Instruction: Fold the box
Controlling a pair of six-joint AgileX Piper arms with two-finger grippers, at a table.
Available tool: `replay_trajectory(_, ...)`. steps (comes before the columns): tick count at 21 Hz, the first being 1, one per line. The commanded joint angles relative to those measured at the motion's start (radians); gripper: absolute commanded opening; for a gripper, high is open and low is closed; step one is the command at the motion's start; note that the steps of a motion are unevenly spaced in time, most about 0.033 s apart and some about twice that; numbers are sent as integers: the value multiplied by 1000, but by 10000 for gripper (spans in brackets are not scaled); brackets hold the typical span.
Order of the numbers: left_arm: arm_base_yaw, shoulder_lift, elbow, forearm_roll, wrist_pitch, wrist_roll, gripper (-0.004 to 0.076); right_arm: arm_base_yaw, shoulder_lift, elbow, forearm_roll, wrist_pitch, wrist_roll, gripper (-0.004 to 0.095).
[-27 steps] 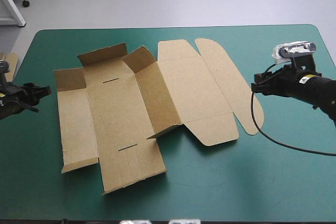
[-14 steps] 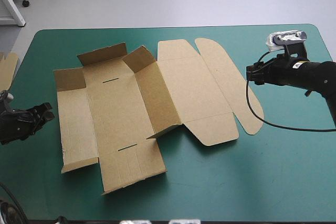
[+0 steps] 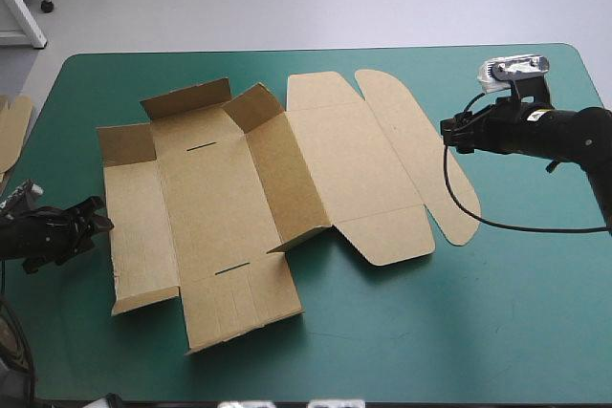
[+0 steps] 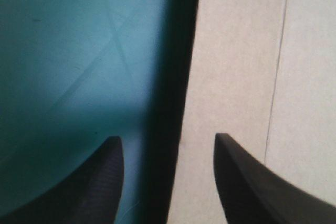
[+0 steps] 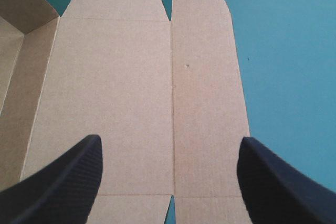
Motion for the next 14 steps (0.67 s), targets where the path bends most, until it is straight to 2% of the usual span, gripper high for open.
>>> replay_trajectory(1,-1,28,-16,-96,-3,53,380,-4,-28,-36,20,-26,-10,674)
replay_trajectory(6,-3,92,-16,-155,23,111,380,-4,-28,-36,20,-24,-10,671)
replay_trajectory(10,-9,123,1,-253,85,192,380,-4,-28,-36,20,-24,-10,670)
replay_trajectory(14,-72,124,34,-278,121,239,380,-4,-28,-36,20,-22,-10,662)
